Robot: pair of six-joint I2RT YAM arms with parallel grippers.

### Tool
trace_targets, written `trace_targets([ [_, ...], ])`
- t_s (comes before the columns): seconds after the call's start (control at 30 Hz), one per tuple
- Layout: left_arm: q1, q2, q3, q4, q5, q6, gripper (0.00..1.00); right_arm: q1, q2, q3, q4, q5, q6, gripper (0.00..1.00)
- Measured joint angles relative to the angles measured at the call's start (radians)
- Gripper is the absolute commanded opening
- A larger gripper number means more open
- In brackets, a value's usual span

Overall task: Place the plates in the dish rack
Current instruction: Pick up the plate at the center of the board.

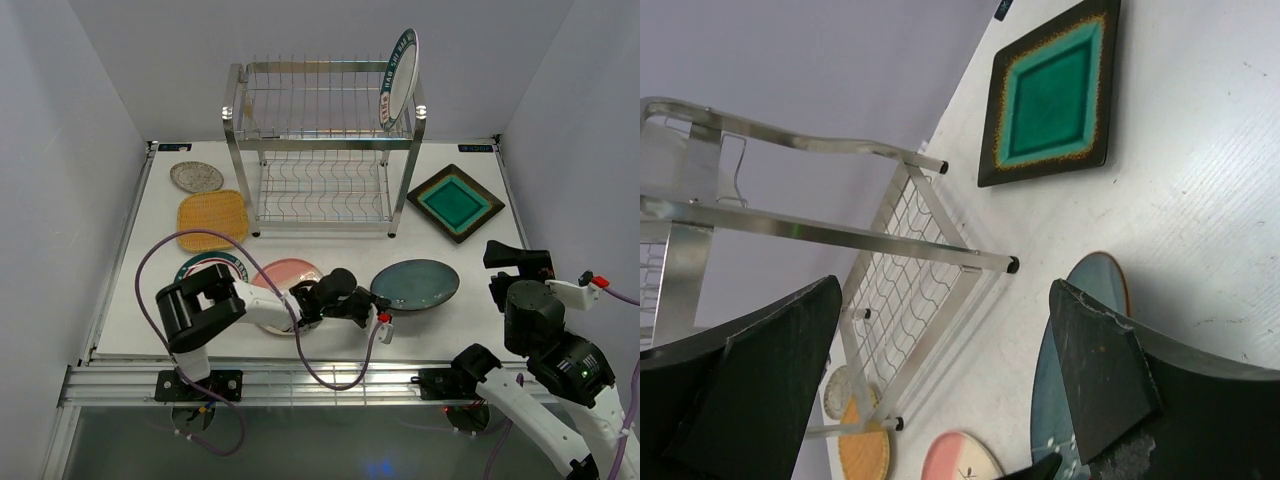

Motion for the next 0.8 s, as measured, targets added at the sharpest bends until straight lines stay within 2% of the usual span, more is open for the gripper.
trace_targets([
  [0.4, -0.001, -0.365, -0.156, -0.137, 0.005, -0.33, 0.0, 0.0, 0.055, 0.031, 0.002, 0.101, 0.032, 0.9],
  [0.63, -0.002, -0.541, -0.142, -0.221, -0.099, -0.481, 0.0, 0.0, 0.074, 0.018, 0.073, 0.139, 0.018, 0.9],
  [0.8, -0.002, -0.641, -0.089, -0.29, -0.185, -0.555, 0.0, 0.0, 0.095, -0.085, 0.097, 0.137, 0.04, 0.9],
])
